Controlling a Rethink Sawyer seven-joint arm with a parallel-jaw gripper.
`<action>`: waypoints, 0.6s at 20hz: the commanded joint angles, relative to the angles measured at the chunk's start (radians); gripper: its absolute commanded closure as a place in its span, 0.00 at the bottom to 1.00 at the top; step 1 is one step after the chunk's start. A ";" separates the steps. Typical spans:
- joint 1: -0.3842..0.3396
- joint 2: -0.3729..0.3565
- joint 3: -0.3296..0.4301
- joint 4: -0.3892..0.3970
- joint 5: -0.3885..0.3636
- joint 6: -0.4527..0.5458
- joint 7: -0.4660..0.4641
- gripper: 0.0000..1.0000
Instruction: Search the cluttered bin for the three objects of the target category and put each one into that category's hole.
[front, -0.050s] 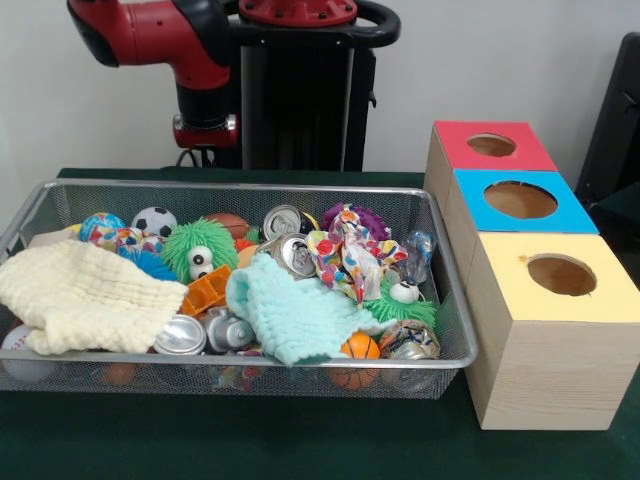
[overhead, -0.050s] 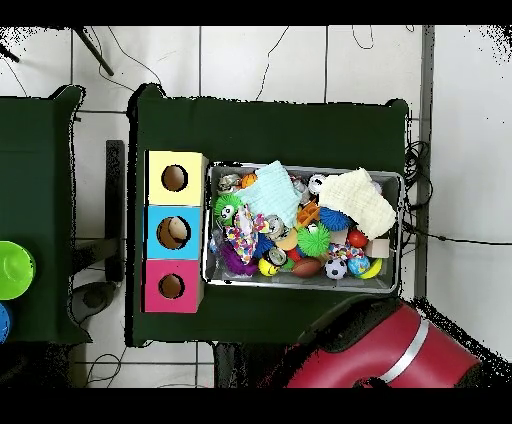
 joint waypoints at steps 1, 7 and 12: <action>0.044 0.019 0.018 0.007 0.087 -0.122 0.120 1.00; 0.047 0.036 -0.107 0.100 0.090 -0.248 0.088 1.00; -0.009 0.015 -0.165 0.166 0.026 -0.315 0.059 1.00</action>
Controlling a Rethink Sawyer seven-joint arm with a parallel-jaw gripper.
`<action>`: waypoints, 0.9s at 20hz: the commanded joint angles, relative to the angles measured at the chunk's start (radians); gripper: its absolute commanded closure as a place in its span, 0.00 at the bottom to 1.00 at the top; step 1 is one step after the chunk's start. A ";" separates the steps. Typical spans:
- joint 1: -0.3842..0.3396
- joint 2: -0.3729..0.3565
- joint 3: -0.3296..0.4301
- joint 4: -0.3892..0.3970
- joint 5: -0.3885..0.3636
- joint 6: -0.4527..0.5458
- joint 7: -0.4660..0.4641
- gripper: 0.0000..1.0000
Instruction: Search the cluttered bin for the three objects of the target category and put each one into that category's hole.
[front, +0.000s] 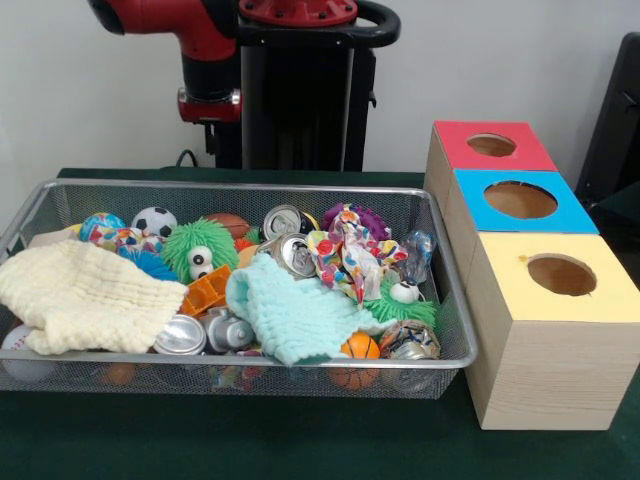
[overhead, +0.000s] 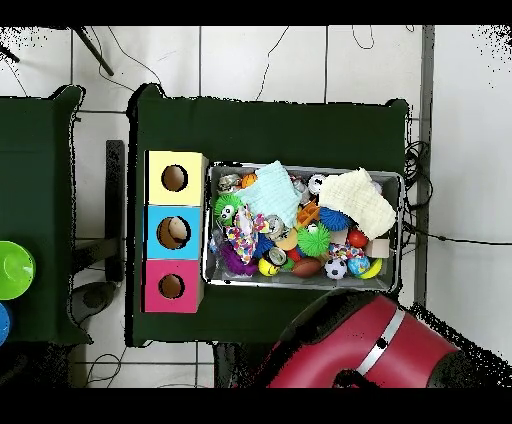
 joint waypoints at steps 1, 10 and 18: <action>-0.061 -0.023 -0.044 0.107 -0.030 -0.131 0.066 1.00; -0.101 -0.150 -0.044 0.141 -0.118 -0.132 0.087 1.00; -0.155 -0.033 -0.104 0.086 -0.001 -0.334 -0.066 1.00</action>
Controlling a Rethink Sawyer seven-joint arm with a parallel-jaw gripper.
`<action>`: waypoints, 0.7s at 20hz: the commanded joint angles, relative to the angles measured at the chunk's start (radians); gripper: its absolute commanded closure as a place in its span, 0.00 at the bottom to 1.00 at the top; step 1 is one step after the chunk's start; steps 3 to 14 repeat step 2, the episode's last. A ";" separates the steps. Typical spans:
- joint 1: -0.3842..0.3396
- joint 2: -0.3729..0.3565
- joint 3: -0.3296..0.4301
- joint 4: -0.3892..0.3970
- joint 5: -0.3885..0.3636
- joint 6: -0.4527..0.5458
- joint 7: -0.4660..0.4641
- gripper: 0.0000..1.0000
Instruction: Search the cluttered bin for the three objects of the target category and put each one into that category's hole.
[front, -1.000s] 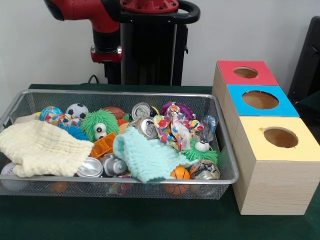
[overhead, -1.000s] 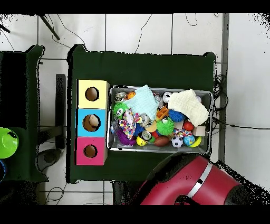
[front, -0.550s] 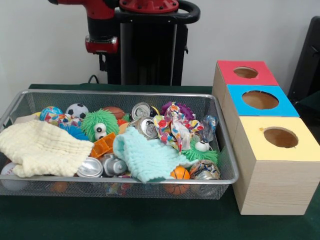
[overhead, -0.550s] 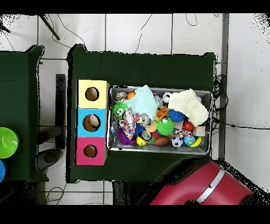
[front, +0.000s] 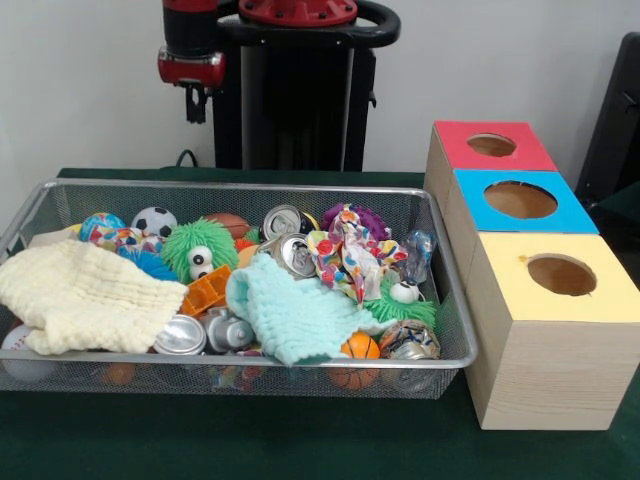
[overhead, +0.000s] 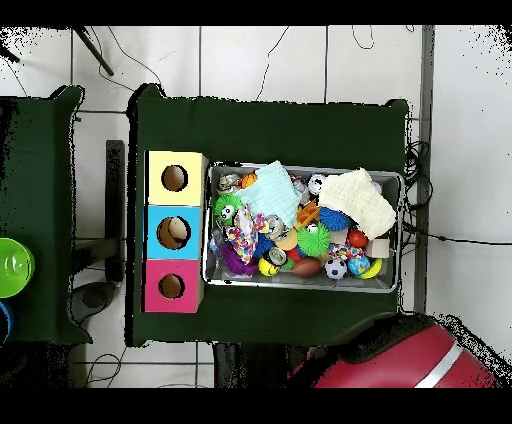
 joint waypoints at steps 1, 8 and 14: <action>-0.057 0.079 -0.015 -0.001 0.046 -0.193 -0.086 1.00; -0.067 0.093 -0.020 -0.002 0.046 -0.217 -0.106 1.00; -0.067 0.093 -0.020 -0.002 0.046 -0.217 -0.106 1.00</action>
